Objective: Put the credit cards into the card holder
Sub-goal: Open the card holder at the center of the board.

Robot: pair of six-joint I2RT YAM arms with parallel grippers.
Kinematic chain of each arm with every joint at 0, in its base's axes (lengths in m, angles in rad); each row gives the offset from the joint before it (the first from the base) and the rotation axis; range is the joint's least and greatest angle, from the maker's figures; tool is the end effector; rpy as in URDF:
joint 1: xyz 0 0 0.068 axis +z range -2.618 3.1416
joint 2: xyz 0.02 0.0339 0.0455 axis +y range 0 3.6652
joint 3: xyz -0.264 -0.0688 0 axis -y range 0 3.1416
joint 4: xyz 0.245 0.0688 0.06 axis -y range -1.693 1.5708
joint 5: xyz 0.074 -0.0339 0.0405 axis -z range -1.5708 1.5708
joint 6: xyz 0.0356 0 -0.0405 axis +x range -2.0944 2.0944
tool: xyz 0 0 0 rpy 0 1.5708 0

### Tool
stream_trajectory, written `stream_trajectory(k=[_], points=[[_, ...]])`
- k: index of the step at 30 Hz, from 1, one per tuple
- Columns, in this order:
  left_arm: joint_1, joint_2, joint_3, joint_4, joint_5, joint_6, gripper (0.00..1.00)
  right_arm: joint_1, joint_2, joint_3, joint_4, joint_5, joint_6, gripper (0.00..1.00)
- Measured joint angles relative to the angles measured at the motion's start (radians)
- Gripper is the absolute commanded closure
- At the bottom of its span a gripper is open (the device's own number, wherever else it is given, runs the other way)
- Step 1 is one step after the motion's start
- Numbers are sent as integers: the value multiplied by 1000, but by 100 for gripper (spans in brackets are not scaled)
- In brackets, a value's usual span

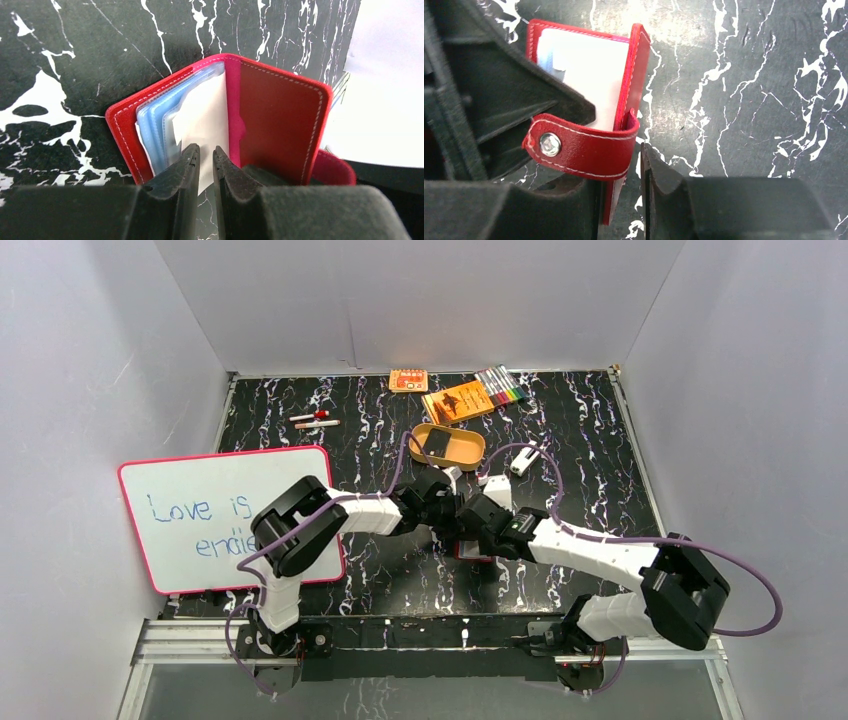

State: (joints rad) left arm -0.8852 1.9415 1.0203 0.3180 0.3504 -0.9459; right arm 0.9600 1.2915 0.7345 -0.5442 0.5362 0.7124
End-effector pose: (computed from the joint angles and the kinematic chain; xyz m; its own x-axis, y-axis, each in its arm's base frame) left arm 0.2439 -0.3174 0.1398 -0.9449 -0.0479 -0.3238 0.2387 0.5760 -0.7818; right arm 0.1492 0.1815 0.1954 -0.7607 -0.1068 -0.6403 -0.0983 0.9939 -0.0490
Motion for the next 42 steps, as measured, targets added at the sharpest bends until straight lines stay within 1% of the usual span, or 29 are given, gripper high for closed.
stream_trajectory(k=[3,5,6,7,10,13,16,19,23,29,35,42], points=[[0,-10,-9,-3,-10,0,85,-24,0,-17,22,-1,-10,81],[0,-16,-15,-6,-18,0,85,-43,-3,-32,40,-11,-14,91],[0,-20,-17,-11,-24,0,83,-55,-6,-43,55,-19,-17,97],[0,-24,-18,-16,-28,0,82,-66,-11,-54,69,-27,-20,100],[0,-56,-24,-56,-54,4,72,-104,-57,-105,130,-71,-24,100],[0,-134,-44,-118,-102,11,56,-137,-145,-181,209,-129,-26,100],[0,-241,-77,-172,-159,11,48,-178,-237,-263,299,-206,-3,100],[0,-354,-112,-215,-216,10,47,-213,-258,-302,355,-251,35,100],[0,-412,-143,-225,-252,4,46,-241,-253,-325,395,-275,80,100],[0,-337,-148,-205,-237,4,46,-297,-235,-369,427,-304,142,100],[0,-234,-124,-189,-206,8,47,-313,-241,-386,443,-314,166,100],[0,-225,-103,-177,-203,18,48,-317,-259,-390,431,-314,164,100]])
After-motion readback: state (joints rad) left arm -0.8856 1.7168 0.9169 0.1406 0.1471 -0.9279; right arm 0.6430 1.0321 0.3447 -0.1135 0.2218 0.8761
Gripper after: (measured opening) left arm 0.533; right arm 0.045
